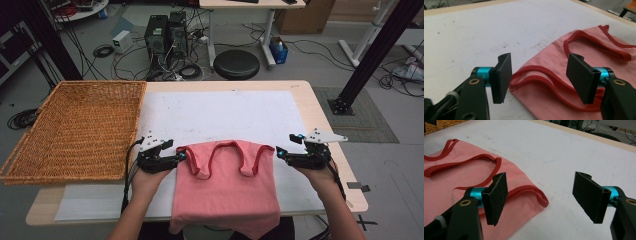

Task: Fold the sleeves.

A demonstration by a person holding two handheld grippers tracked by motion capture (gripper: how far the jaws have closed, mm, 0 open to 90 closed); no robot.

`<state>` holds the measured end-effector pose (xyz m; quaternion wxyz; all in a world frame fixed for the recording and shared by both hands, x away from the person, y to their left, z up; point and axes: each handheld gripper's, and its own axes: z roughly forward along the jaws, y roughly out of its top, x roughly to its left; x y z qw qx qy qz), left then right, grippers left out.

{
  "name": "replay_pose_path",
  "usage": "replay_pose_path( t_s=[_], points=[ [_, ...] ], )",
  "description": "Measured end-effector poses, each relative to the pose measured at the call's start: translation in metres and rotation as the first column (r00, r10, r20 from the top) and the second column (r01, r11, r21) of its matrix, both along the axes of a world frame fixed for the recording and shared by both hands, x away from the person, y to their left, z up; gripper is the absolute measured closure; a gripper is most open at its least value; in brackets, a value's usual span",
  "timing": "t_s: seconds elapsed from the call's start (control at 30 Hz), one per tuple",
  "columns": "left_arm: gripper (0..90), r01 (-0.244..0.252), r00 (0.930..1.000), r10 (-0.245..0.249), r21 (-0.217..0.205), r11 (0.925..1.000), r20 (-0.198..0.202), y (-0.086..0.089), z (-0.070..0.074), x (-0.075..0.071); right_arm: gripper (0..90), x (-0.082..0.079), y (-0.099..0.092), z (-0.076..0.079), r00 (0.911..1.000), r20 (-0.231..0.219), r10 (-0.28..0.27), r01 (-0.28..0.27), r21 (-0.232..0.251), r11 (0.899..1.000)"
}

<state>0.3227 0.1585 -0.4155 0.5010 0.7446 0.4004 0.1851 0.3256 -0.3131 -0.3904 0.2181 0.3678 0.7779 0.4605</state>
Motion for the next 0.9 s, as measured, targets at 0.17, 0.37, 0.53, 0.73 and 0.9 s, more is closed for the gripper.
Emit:
replay_pose_path(
  t_s=[0.17, 0.37, 0.53, 0.73, 0.9],
  points=[
    [28.3, 0.003, 0.9997, -0.003, -0.004, 1.0000, -0.026, 0.008, 0.004, 0.001, 24.1, -0.004, -0.006, -0.001, 0.9999, -0.015, 0.000, 0.000, 0.029, 1.000],
    [22.6, 0.021, 0.9995, -0.021, -0.027, 0.9994, -0.024, 0.016, 0.011, 0.001, 21.6, -0.005, -0.007, -0.001, 0.9996, -0.028, 0.012, -0.010, 0.059, 0.998],
    [19.0, 0.036, 0.9986, -0.037, -0.032, 0.9988, -0.037, 0.017, 0.010, 0.003, 21.2, -0.003, -0.006, -0.003, 0.9994, -0.027, 0.020, -0.019, 0.061, 0.998],
    [18.7, 0.057, 0.9965, -0.059, -0.032, 0.9979, -0.059, 0.012, 0.006, 0.008, 21.0, 0.002, -0.005, -0.008, 0.9988, -0.046, 0.019, -0.015, 0.071, 0.997],
    [18.7, 0.038, 0.9966, -0.038, -0.008, 0.9993, -0.073, 0.009, 0.004, 0.013, 21.0, 0.003, -0.005, -0.006, 0.9992, -0.038, 0.016, -0.013, 0.071, 0.997]
  ],
)
